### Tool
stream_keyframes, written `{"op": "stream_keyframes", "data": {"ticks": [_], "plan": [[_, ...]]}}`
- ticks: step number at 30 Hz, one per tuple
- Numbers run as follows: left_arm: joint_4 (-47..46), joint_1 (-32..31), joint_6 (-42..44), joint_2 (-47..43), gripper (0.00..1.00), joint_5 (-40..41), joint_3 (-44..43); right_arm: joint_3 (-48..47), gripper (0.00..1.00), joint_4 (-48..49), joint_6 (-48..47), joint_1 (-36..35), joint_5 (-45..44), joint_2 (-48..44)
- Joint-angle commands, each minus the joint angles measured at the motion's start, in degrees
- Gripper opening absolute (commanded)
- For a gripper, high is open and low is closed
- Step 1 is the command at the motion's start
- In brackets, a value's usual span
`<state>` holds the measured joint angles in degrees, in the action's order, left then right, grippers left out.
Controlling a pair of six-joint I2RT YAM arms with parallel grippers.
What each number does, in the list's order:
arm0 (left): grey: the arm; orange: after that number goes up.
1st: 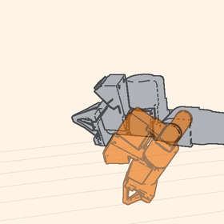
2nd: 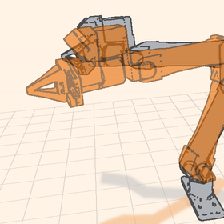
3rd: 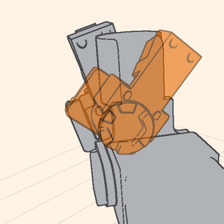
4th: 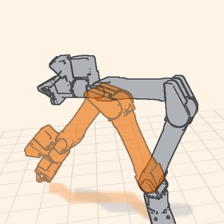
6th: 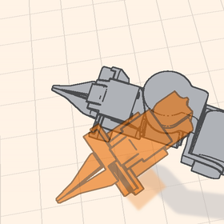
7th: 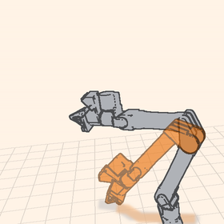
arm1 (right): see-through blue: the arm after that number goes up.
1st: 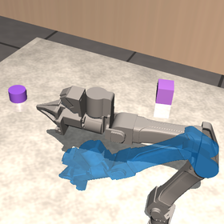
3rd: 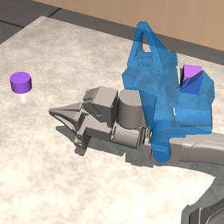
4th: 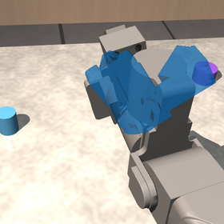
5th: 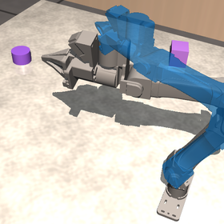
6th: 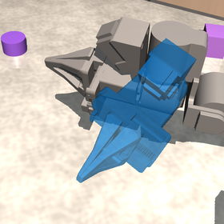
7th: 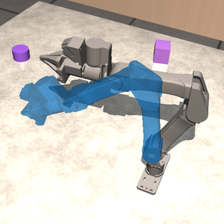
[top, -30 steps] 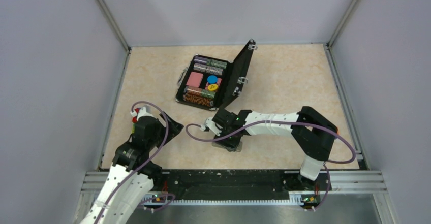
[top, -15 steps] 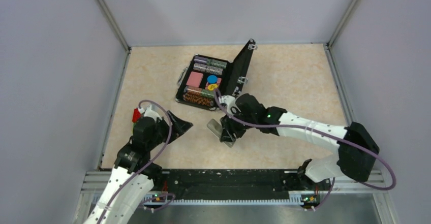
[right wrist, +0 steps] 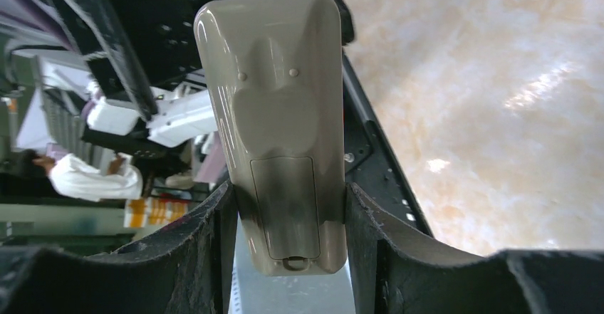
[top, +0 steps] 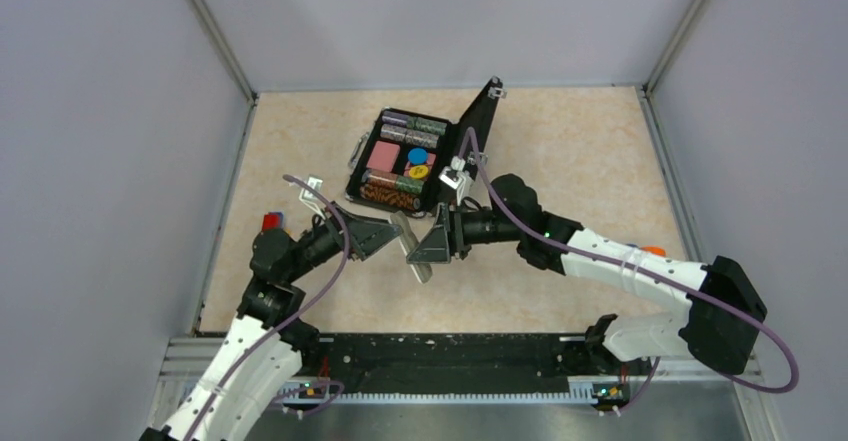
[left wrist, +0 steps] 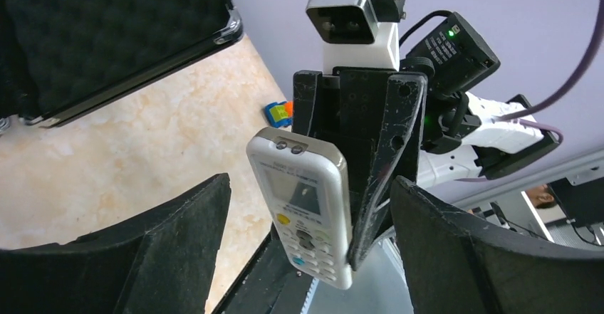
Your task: Load the batteries into the remote control
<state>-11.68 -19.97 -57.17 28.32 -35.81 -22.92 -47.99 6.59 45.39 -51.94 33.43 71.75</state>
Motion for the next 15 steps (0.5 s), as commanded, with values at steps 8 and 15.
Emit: {"op": "stream_keyframes", "data": {"ticks": [8, 15], "plan": [[-17.94, -2.04, -5.90, 7.34, 0.81, -4.26, 0.12, 0.19, 0.32, 16.06, 12.43, 0.33, 6.20, 0.06], [-18.06, -3.14, -6.85, 8.72, 0.09, -3.31, 0.03, -0.03, 0.32, 12.52, 12.58, 0.29, 4.72, 1.55]]}}
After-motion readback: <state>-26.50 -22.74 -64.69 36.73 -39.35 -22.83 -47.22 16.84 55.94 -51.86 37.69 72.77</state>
